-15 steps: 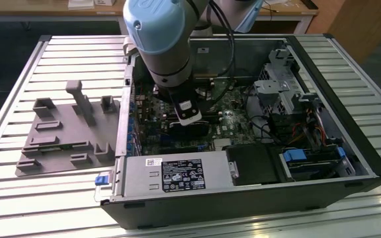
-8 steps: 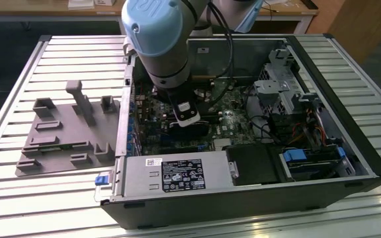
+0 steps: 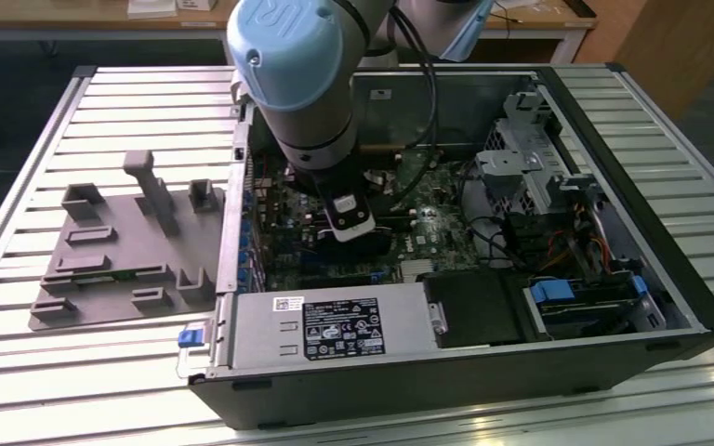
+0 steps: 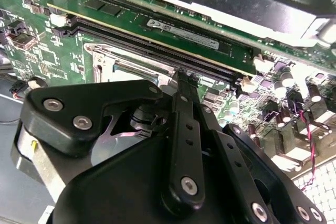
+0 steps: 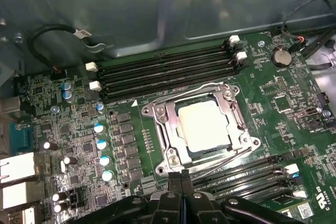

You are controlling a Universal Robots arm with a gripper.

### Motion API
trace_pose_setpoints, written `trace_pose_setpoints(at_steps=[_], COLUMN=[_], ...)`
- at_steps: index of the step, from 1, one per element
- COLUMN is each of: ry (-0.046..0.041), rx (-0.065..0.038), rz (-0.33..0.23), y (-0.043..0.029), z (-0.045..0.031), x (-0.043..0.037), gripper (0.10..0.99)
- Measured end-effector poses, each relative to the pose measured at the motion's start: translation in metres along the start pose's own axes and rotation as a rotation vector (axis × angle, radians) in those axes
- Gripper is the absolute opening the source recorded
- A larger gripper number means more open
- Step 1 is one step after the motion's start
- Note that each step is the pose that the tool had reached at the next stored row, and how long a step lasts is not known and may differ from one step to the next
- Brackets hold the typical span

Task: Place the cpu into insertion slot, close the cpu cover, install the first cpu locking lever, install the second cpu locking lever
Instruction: 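Install the second cpu locking lever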

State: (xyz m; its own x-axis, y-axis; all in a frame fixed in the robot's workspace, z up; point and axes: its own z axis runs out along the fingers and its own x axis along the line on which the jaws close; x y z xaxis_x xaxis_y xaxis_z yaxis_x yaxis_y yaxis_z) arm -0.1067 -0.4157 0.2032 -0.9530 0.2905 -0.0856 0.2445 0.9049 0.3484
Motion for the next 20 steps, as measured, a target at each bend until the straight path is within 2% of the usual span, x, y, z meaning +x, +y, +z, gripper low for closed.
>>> trace_pose_setpoints(at_steps=[20], ry=[0.0050], rx=[-0.018], rz=[0.003], y=[-0.0025], z=[0.0074], x=[0.0045], gripper=[0.102])
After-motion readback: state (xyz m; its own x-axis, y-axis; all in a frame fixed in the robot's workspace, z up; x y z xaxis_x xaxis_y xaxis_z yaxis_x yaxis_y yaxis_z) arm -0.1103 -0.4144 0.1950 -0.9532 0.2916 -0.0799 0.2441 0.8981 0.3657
